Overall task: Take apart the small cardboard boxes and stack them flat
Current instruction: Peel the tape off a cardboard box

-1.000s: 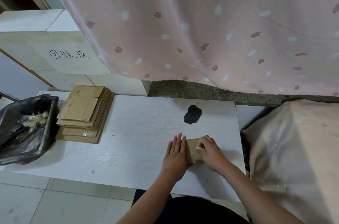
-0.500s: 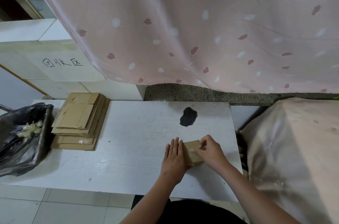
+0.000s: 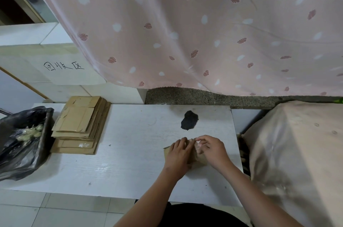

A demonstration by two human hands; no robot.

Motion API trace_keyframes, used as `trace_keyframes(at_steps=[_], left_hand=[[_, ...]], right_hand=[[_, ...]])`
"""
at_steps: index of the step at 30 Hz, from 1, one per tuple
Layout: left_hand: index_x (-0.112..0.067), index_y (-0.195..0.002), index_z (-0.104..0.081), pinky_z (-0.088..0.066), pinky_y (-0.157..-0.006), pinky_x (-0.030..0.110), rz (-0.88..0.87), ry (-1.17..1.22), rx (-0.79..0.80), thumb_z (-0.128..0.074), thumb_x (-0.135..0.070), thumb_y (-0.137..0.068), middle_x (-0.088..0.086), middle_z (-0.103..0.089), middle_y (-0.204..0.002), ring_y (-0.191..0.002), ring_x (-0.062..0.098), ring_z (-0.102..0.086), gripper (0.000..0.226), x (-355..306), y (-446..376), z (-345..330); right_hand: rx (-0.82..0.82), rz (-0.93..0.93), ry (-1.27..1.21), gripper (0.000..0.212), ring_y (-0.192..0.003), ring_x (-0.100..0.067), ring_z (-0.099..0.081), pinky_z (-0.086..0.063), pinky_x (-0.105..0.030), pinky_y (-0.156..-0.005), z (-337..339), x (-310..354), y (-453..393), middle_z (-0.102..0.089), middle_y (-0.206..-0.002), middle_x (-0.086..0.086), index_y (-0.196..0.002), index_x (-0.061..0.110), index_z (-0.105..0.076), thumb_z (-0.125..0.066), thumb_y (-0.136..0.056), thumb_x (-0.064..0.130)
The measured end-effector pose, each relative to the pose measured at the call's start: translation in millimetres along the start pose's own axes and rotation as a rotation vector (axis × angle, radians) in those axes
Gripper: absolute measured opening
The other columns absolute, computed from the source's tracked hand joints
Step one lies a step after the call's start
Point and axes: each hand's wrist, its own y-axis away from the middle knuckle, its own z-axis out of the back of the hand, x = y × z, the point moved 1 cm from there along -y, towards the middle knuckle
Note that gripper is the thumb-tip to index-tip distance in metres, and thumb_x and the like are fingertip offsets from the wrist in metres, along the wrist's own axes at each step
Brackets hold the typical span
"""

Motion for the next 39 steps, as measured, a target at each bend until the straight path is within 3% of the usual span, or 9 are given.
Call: trace_keyframes(at_steps=[5, 14, 19, 21, 23, 25, 28, 33, 39], left_hand=[[-0.028, -0.147, -0.035, -0.048, -0.096, 0.039, 0.062, 0.309, -0.077, -0.081, -0.021, -0.071, -0.002, -0.037, -0.142, -0.127, 0.023, -0.041, 0.089, 13, -1, 9], [-0.024, -0.129, -0.038, -0.049, -0.076, 0.029, 0.146, 0.496, -0.067, -0.082, -0.016, -0.067, -0.009, -0.038, -0.129, -0.106, 0.02, -0.054, 0.076, 39, 10, 7], [-0.028, -0.146, -0.024, -0.054, -0.077, 0.038, 0.18, 0.411, 0.011, -0.072, -0.006, -0.075, 0.001, -0.027, -0.143, -0.105, 0.029, -0.055, 0.088, 45, 13, 3], [-0.023, -0.157, -0.008, -0.053, -0.086, 0.037, 0.211, 0.347, 0.051, -0.068, -0.006, -0.08, 0.007, -0.015, -0.151, -0.12, 0.033, -0.05, 0.099, 44, 16, -1], [-0.017, -0.159, 0.002, -0.045, -0.104, 0.037, 0.248, 0.242, 0.065, -0.066, -0.011, -0.085, 0.012, -0.004, -0.158, -0.142, 0.035, -0.028, 0.101, 42, 18, -7], [-0.01, -0.158, 0.008, -0.018, -0.123, 0.041, 0.217, 0.114, 0.079, -0.066, -0.018, -0.088, 0.015, 0.006, -0.163, -0.152, 0.034, -0.001, 0.102, 38, 18, -9], [-0.003, -0.156, 0.016, 0.009, -0.124, 0.042, 0.124, -0.027, 0.086, -0.056, -0.019, -0.094, 0.013, 0.017, -0.165, -0.152, 0.03, 0.017, 0.096, 26, 16, -9], [-0.001, -0.151, 0.025, 0.014, -0.123, 0.038, 0.069, -0.086, 0.073, -0.038, -0.011, -0.097, 0.013, 0.029, -0.161, -0.15, 0.029, 0.025, 0.084, 20, 16, -18], [-0.002, -0.153, 0.022, 0.018, -0.122, 0.037, 0.09, -0.049, 0.082, -0.027, -0.058, -0.101, 0.011, 0.034, -0.157, -0.149, 0.027, 0.028, 0.091, 16, 14, -21]], right_hand=[[-0.092, -0.025, -0.087, 0.026, -0.067, -0.007, -0.069, -0.048, -0.019, -0.069, 10, 7, -3, -0.072, -0.065, 0.002, -0.081, 0.02, -0.071, -0.058, -0.093, 0.002], [-0.179, -0.136, -0.366, 0.031, -0.055, -0.01, -0.057, -0.049, -0.032, -0.072, 26, 2, -11, -0.059, -0.054, 0.0, -0.076, 0.011, -0.071, -0.047, -0.088, -0.005], [0.04, -0.174, -0.399, 0.026, -0.086, -0.014, -0.068, -0.051, -0.03, -0.096, 29, 2, -11, -0.073, -0.092, -0.005, -0.089, 0.002, -0.074, -0.05, -0.099, 0.004], [0.14, -0.183, -0.396, 0.015, -0.097, -0.01, -0.069, -0.047, -0.029, -0.099, 28, 3, -7, -0.074, -0.104, -0.002, -0.098, 0.011, -0.075, -0.061, -0.097, 0.013], [0.178, -0.153, -0.328, 0.011, -0.103, -0.01, -0.067, -0.048, -0.029, -0.098, 26, 6, -4, -0.074, -0.103, 0.0, -0.099, 0.019, -0.076, -0.073, -0.089, 0.014], [0.151, -0.109, -0.221, 0.01, -0.099, -0.011, -0.069, -0.051, -0.029, -0.091, 23, 9, -4, -0.076, -0.094, 0.002, -0.088, 0.02, -0.076, -0.08, -0.081, 0.014], [0.105, -0.062, -0.024, 0.011, -0.088, -0.008, -0.069, -0.05, -0.018, -0.075, 15, 15, -6, -0.074, -0.084, 0.007, -0.076, 0.021, -0.074, -0.082, -0.077, 0.014], [0.105, 0.04, 0.367, 0.003, -0.1, -0.011, -0.051, -0.035, -0.018, -0.079, 6, 10, -16, -0.059, -0.102, 0.005, -0.085, 0.014, -0.077, -0.074, -0.084, 0.015], [0.166, 0.07, 0.462, 0.015, -0.09, -0.014, -0.063, -0.046, -0.015, -0.072, 3, 6, -16, -0.068, -0.094, 0.0, -0.086, 0.013, -0.078, -0.064, -0.091, 0.01]])
